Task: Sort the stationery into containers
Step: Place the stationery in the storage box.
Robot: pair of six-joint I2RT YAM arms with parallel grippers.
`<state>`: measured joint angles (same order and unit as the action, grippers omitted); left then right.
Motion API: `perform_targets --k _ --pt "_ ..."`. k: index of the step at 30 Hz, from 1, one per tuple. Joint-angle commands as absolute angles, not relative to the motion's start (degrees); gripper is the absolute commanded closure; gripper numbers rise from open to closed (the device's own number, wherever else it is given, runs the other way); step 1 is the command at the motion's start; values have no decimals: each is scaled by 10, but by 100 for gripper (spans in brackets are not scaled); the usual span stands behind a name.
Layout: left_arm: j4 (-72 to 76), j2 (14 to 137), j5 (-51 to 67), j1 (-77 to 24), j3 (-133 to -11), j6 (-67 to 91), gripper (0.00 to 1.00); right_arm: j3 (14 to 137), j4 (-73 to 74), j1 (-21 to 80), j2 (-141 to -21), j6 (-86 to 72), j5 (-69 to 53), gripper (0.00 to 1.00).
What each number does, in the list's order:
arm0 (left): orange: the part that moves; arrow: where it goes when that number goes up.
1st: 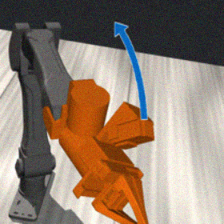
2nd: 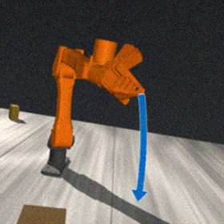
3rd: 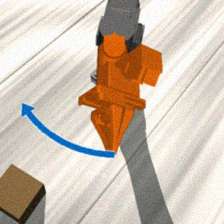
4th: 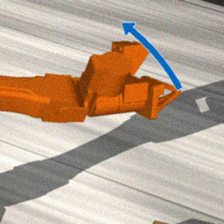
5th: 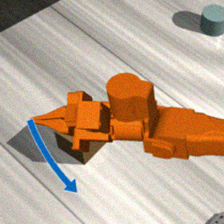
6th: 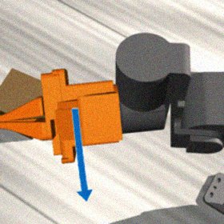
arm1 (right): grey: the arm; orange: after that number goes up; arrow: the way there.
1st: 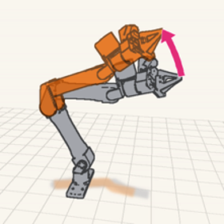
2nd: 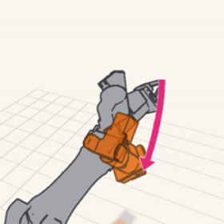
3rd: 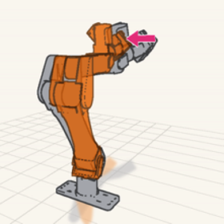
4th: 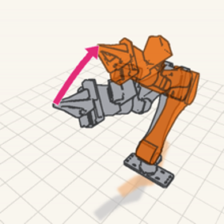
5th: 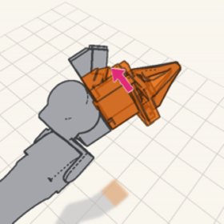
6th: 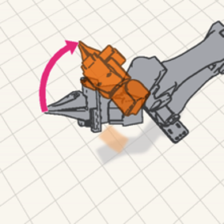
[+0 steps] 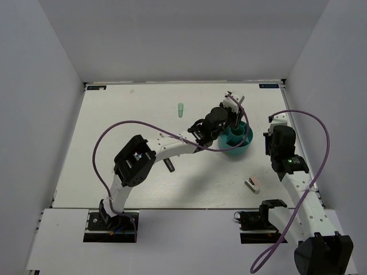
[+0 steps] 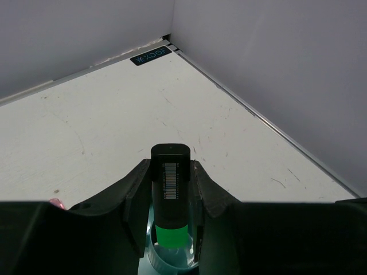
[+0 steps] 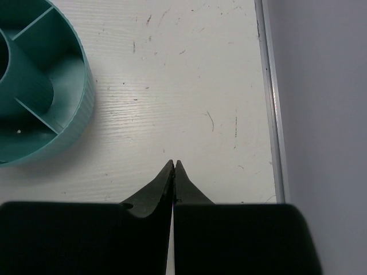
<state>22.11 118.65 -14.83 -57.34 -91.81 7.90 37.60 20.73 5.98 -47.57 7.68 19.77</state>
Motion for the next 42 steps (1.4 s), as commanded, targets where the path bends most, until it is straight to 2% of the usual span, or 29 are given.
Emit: perform_targets --k 1,14,16,24,28,29,31,32,36,40,41,42 --pt "250 1185 -149 -577 -955 74 100 370 178 59 -466 73 215 100" --pt "236 1216 -164 -578 -953 85 100 368 176 59 -459 75 212 100" --pt "236 1214 -173 -577 -947 89 94 368 177 59 -458 75 214 100" --pt "227 1216 -174 -583 -933 105 90 367 174 58 -454 76 215 100" --pt "225 1217 -174 -588 -928 104 79 367 175 56 -456 76 215 100" --pt "225 1216 -176 -590 -926 103 68 367 174 57 -456 76 216 100" --pt "226 1211 -178 -590 -921 105 56 367 175 57 -454 76 215 99" --pt "226 1212 -179 -590 -919 104 46 366 175 56 -453 76 215 97" --pt "214 1203 -187 -591 -914 105 31 366 174 56 -452 76 218 90" --pt "213 1196 -189 -591 -911 105 26 366 174 56 -450 77 217 89" --pt "212 1194 -192 -591 -910 103 27 366 174 57 -452 78 218 89" --pt "214 1179 -193 -592 -907 104 36 365 173 57 -450 77 217 89"
